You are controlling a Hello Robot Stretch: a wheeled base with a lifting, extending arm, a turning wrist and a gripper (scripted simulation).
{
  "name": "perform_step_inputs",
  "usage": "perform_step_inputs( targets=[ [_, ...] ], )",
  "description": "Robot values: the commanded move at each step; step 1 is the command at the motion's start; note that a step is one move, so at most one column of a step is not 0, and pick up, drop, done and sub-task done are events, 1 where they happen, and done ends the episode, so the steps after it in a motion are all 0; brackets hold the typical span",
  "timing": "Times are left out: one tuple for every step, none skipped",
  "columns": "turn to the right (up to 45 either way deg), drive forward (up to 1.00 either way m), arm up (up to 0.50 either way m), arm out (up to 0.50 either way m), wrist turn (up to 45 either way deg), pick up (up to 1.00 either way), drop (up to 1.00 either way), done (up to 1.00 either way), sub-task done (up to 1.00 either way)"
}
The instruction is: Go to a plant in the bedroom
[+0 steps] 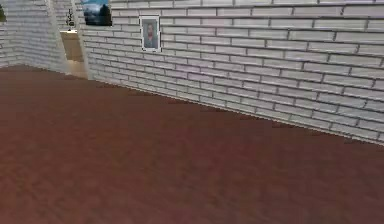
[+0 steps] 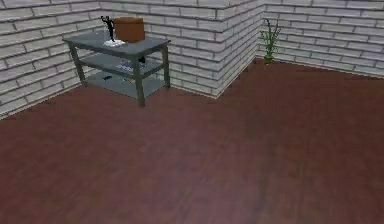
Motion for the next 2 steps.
perform_step_inputs(
  targets=[
    [45.0, 0.0, 0.0, 0.0, 0.0, 0.0, 0.0, 0.0, 0.0],
    [45.0, 0.0, 0.0, 0.0, 0.0, 0.0, 0.0, 0.0, 0.0]
  ],
)
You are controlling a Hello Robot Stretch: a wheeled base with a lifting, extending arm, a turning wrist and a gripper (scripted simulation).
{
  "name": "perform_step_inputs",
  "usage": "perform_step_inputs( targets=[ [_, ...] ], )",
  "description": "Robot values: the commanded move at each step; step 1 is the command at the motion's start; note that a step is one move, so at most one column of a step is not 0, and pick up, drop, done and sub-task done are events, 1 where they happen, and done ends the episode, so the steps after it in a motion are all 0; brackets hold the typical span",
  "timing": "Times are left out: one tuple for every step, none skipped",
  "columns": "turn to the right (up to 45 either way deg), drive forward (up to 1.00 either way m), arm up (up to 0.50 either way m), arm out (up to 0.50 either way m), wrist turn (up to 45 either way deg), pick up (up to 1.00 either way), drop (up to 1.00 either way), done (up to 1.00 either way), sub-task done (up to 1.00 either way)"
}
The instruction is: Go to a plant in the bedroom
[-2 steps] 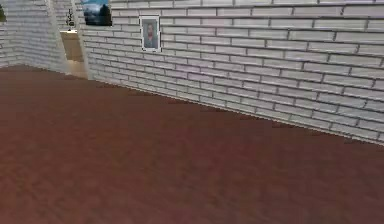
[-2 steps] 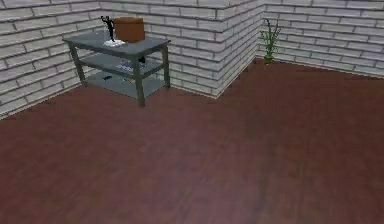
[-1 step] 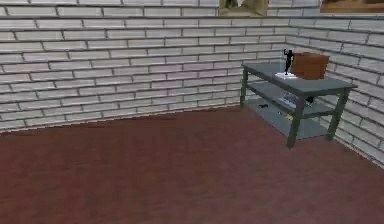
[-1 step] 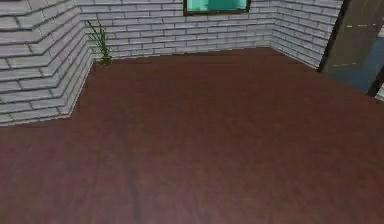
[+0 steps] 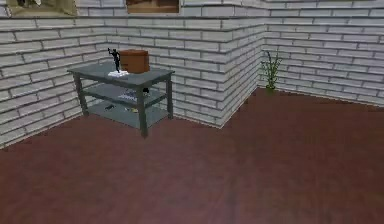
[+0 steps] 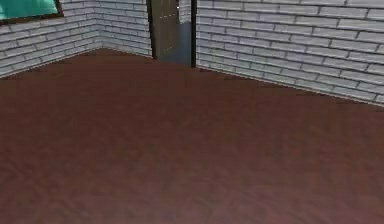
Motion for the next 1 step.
perform_step_inputs(
  targets=[
    [45.0, 0.0, 0.0, 0.0, 0.0, 0.0, 0.0, 0.0, 0.0]
  ],
)
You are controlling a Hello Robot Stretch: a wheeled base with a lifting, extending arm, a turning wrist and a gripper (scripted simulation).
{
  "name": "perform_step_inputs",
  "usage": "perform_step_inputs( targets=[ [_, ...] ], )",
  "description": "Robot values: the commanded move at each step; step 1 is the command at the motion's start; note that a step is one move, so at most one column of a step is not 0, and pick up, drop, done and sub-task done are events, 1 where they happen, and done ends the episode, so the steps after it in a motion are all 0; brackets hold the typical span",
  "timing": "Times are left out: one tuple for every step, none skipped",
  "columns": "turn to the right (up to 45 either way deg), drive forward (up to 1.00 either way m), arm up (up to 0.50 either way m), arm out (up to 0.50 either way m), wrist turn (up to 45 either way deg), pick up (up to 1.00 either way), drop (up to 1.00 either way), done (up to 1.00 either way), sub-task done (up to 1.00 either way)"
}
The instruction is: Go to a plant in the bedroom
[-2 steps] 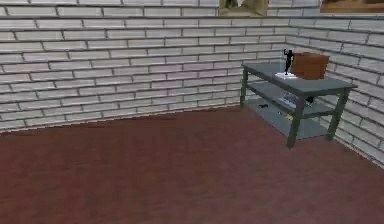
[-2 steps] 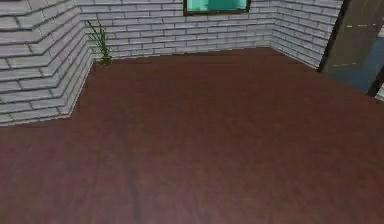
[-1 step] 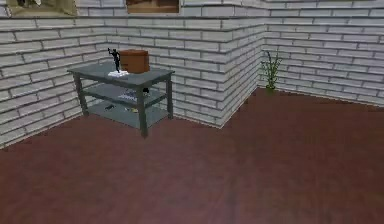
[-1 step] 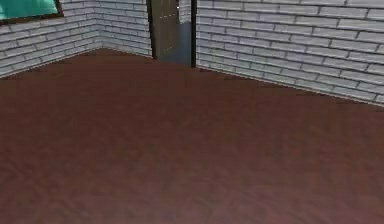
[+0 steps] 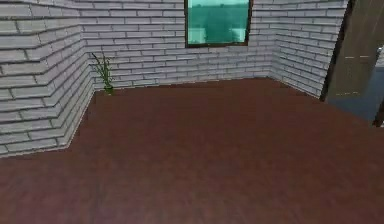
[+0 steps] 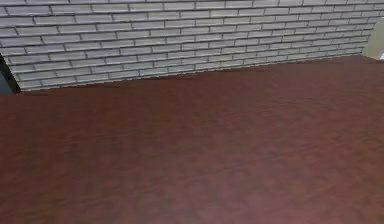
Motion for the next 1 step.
perform_step_inputs(
  targets=[
    [36.0, 0.0, 0.0, 0.0, 0.0, 0.0, 0.0, 0.0, 0.0]
  ],
)
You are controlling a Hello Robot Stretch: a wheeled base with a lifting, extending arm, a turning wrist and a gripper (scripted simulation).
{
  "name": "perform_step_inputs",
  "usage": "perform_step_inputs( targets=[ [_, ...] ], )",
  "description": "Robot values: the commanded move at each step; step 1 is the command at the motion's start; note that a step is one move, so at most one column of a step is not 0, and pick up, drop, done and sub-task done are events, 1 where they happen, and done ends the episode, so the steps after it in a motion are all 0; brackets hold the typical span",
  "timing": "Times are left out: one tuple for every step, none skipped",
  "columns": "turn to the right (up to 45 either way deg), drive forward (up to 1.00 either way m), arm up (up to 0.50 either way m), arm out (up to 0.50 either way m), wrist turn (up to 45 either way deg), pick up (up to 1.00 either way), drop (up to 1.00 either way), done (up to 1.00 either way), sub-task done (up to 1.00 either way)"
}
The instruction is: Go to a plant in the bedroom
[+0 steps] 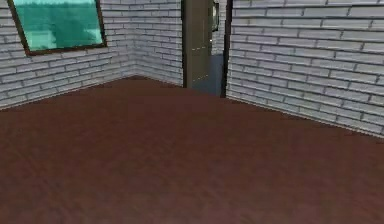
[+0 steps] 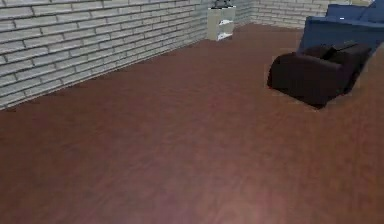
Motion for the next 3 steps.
perform_step_inputs(
  targets=[
    [0.0, 1.0, 0.0, 0.0, 0.0, 0.0, 0.0, 0.0, 0.0],
    [0.0, 1.0, 0.0, 0.0, 0.0, 0.0, 0.0, 0.0, 0.0],
    [3.0, 0.0, 0.0, 0.0, 0.0, 0.0, 0.0, 0.0, 0.0]
  ],
)
